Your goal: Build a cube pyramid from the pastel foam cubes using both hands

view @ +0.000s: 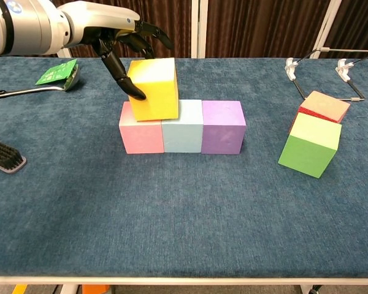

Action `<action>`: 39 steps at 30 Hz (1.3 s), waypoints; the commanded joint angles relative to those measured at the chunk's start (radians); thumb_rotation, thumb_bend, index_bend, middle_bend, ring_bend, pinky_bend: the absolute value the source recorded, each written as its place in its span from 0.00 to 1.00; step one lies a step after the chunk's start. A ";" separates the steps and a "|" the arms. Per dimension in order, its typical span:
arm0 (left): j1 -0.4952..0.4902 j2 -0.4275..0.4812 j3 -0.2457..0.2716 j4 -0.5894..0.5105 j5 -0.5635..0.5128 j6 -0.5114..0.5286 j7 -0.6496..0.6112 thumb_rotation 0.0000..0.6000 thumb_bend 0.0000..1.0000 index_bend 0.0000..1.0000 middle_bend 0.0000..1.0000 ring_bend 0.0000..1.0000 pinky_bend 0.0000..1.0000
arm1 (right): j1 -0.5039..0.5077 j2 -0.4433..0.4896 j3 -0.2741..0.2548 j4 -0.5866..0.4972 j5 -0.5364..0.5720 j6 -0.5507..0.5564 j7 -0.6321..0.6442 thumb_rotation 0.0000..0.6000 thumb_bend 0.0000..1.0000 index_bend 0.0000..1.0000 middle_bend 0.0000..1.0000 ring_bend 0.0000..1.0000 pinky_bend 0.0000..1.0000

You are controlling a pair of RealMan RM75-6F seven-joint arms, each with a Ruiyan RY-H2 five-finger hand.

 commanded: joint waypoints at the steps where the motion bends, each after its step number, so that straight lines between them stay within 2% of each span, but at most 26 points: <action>1: -0.005 -0.004 -0.001 -0.002 -0.011 0.010 0.002 1.00 0.26 0.13 0.53 0.14 0.10 | 0.002 -0.003 0.000 0.002 0.002 -0.001 -0.005 1.00 0.12 0.00 0.06 0.00 0.00; 18: -0.040 -0.008 0.015 -0.001 -0.057 -0.008 0.025 1.00 0.26 0.13 0.53 0.14 0.10 | 0.000 -0.007 -0.006 0.016 -0.004 -0.009 0.023 1.00 0.12 0.00 0.06 0.00 0.00; 39: -0.046 -0.006 0.025 0.012 -0.053 -0.013 0.003 1.00 0.26 0.13 0.53 0.14 0.10 | 0.008 -0.004 -0.009 0.013 -0.003 -0.026 0.022 1.00 0.12 0.00 0.06 0.00 0.00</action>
